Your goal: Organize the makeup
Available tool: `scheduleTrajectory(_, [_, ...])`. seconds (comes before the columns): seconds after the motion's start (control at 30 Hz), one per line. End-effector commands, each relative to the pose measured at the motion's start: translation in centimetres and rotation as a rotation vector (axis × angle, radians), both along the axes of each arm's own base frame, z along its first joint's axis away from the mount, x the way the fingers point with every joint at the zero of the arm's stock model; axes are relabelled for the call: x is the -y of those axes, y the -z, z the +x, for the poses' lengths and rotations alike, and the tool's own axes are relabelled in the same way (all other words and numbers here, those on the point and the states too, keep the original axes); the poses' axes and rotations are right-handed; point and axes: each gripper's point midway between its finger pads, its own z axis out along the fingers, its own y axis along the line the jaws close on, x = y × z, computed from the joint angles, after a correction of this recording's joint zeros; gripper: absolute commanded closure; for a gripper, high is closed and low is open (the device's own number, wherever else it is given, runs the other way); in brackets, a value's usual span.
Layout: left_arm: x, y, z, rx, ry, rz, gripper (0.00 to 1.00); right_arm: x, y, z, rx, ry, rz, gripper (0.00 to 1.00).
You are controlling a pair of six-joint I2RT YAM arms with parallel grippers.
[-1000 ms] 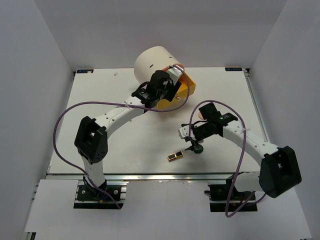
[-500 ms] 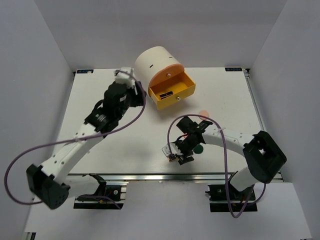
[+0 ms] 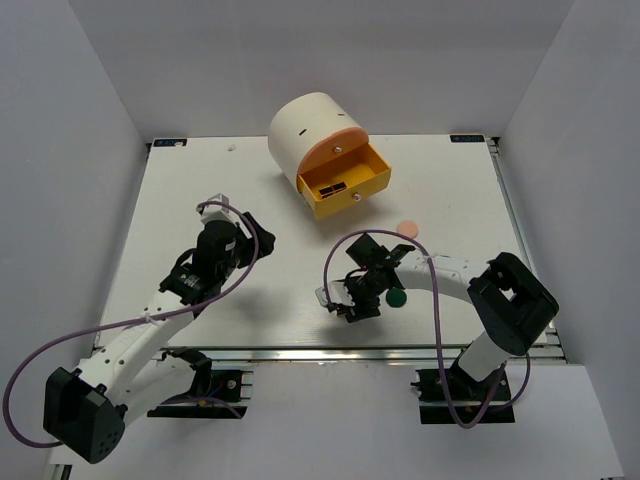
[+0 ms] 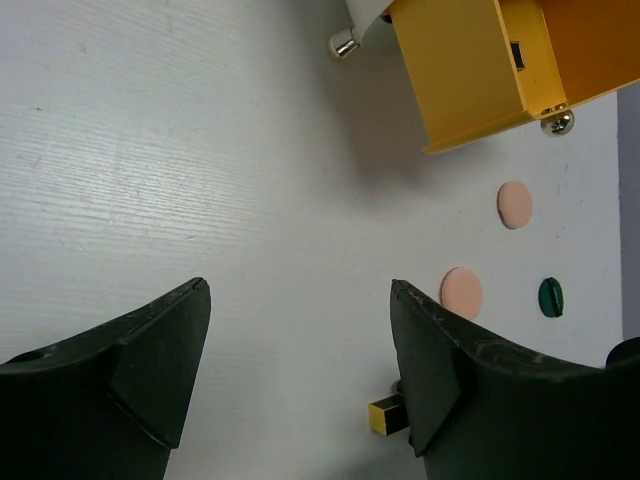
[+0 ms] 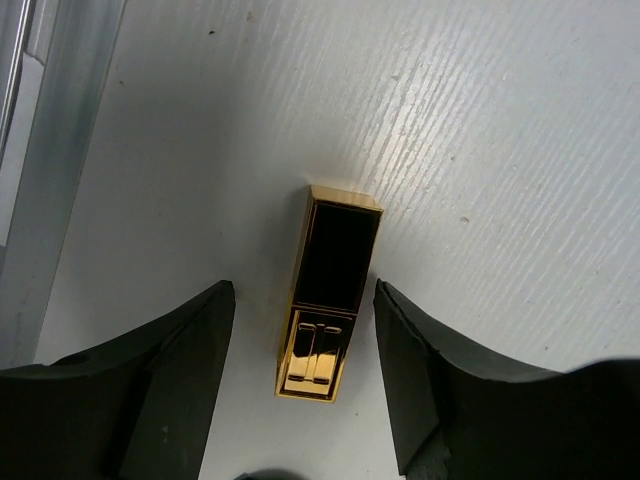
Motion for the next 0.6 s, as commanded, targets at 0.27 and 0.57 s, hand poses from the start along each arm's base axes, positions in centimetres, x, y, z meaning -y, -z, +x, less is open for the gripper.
scheduleTrajectory(0.27, [0.4,2.9,-1.3,-0.042,-0.048,-0.172,0.17,-0.5,0.7,0.7,0.021,0.030,-0.003,0.41])
scheduleTrajectory(0.57, [0.5,5.9,-2.2,-0.122,-0.054,-0.194,0.17,-0.3,0.6,0.1,0.002,0.032,-0.001,0.65])
